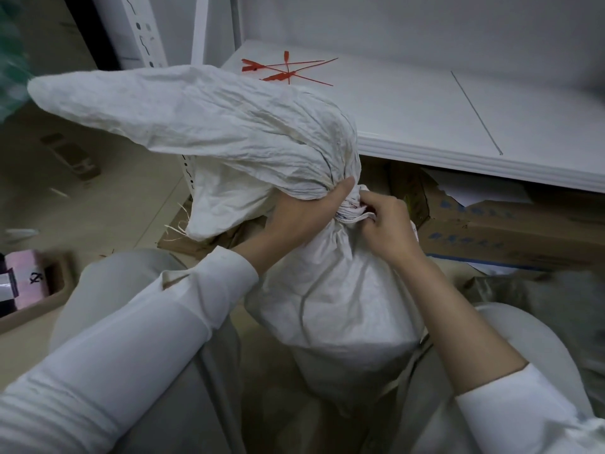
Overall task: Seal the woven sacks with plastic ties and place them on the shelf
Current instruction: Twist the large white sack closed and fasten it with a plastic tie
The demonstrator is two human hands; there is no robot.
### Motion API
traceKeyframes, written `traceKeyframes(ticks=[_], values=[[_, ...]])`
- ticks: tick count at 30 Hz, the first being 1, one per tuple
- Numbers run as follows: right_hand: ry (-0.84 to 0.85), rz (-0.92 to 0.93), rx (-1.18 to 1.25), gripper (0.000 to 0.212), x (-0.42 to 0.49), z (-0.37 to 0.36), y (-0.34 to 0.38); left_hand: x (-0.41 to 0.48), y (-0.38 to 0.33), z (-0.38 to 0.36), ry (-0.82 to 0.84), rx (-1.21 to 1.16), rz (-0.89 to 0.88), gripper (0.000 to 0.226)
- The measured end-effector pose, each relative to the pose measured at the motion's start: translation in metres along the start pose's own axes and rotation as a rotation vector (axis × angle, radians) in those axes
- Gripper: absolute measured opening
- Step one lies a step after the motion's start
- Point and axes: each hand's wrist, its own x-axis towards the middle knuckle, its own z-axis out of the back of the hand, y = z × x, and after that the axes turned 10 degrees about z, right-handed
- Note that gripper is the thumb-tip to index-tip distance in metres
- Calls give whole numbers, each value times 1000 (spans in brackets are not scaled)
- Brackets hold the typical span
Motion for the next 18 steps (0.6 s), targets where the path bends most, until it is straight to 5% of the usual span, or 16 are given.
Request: traceKeyframes(ticks=[7, 11, 18], values=[[-19, -39, -3, 15, -4, -1, -29, -4, -5, -3, 139, 88, 19, 42], [-18, -12, 54, 16, -6, 0, -27, -4, -6, -2, 56, 42, -6, 47], [-57, 169, 112, 47, -4, 17, -14, -9, -18, 1, -1, -69, 23, 28]])
